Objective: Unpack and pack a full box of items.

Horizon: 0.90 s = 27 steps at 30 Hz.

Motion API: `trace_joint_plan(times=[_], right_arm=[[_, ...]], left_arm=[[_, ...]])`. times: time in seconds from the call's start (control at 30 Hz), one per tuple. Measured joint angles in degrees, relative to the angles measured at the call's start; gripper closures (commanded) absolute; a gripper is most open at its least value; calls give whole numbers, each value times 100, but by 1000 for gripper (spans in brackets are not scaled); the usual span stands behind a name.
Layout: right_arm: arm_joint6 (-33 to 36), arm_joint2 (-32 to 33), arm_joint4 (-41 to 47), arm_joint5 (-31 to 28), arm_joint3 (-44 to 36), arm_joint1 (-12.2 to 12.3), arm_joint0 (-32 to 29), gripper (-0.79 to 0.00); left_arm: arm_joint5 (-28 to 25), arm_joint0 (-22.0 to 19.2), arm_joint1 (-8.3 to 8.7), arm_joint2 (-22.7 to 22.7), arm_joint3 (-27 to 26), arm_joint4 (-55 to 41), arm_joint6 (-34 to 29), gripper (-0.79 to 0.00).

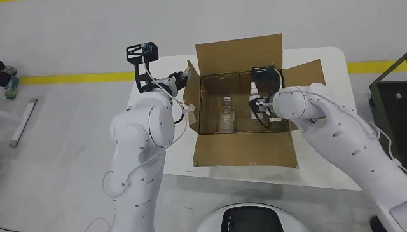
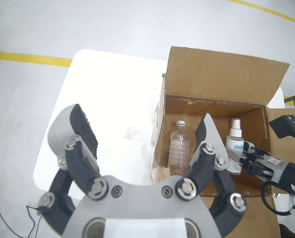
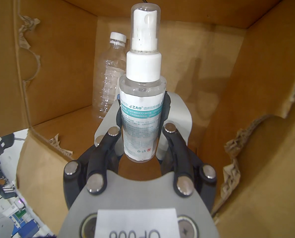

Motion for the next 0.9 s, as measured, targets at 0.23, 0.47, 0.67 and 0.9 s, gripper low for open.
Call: trace_joint_plan(times=[0.23, 0.47, 0.67, 0.9], right_arm=[[-79, -571, -166, 197, 724, -226, 419, 0], [-97, -576, -164, 199, 736, -231, 429, 0], [-97, -576, -164, 199, 737, -231, 428, 0], [-408, -693, 136, 136, 1097, -366, 391, 0]], left_arm=[[0, 0, 0, 0, 0, 0, 0, -785], [0, 0, 0, 0, 0, 0, 0, -785], [0, 0, 0, 0, 0, 0, 0, -785], [0, 0, 0, 0, 0, 0, 0, -785]])
